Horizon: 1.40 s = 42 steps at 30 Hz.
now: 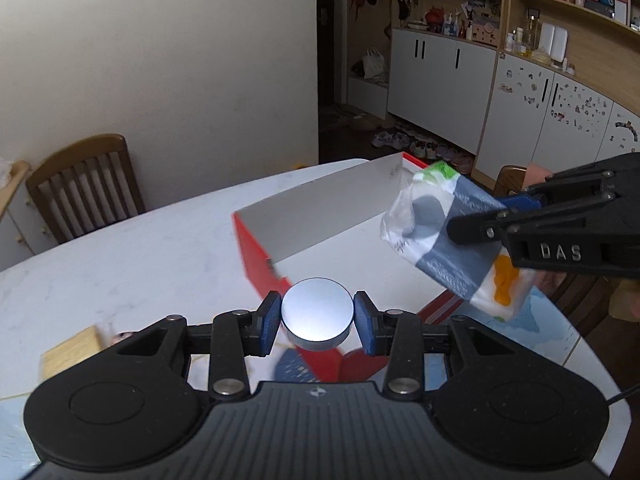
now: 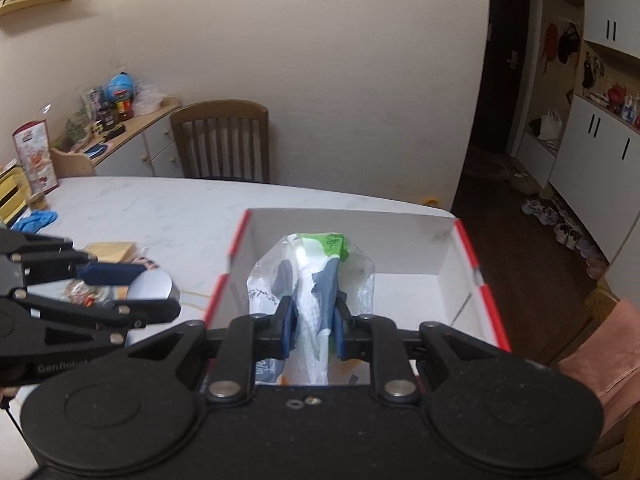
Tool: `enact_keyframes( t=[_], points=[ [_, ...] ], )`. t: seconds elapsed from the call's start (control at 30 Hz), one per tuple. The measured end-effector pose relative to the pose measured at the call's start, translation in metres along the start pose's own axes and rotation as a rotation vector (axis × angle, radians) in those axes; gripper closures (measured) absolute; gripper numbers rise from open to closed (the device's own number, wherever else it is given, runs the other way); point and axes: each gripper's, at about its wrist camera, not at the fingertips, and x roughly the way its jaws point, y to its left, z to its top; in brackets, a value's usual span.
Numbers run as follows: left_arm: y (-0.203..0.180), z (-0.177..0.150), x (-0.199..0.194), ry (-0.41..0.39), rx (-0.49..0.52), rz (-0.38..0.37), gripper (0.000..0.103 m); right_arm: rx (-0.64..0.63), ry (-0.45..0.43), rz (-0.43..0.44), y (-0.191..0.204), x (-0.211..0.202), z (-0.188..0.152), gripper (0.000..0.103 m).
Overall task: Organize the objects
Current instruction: 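Carry the wipe pack and silver tin with both tools into the red box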
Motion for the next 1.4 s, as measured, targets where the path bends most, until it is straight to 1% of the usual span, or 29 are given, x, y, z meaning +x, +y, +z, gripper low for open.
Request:
enact_keyframes(
  t=[0.2,0.33,0.5,0.63,0.7,0.8,1.0,1.13,1.2,1.33,1.4],
  points=[
    [-0.017,0.015,0.03,0.041,0.023,-0.01,0.065,0.025,0.013,-0.029,-0.034,0.019,0.009,0.084],
    [-0.026,0.025,0.056,0.07,0.034,-0.01,0.065,0.035,0.027,-0.051,-0.048,0.038,0.012,0.084],
    [-0.036,0.036,0.093,0.126,0.051,0.008,0.065,0.043,0.052,-0.081,-0.064,0.064,0.008,0.084],
    [-0.039,0.043,0.121,0.185,0.041,0.009,0.065,0.111,0.079,-0.077,-0.081,0.084,0.005,0.084],
    [-0.041,0.046,0.135,0.217,0.041,0.006,0.065,0.128,0.107,-0.066,-0.088,0.097,0.004,0.084],
    [-0.043,0.048,0.155,0.267,0.053,0.007,0.065,0.124,0.154,-0.07,-0.092,0.114,-0.002,0.084],
    [-0.052,0.048,0.186,0.378,0.088,-0.017,0.065,0.126,0.226,-0.024,-0.1,0.135,-0.012,0.084],
    [-0.056,0.049,0.198,0.413,0.11,-0.022,0.065,0.088,0.274,-0.018,-0.098,0.142,-0.017,0.083],
    [-0.056,0.049,0.203,0.422,0.12,-0.023,0.065,0.072,0.293,-0.032,-0.096,0.145,-0.02,0.083],
    [-0.055,0.052,0.213,0.46,0.11,-0.028,0.065,0.077,0.34,-0.034,-0.097,0.154,-0.024,0.083],
    [-0.053,0.051,0.217,0.484,0.104,-0.038,0.065,0.072,0.348,-0.035,-0.098,0.156,-0.024,0.083]
  ],
)
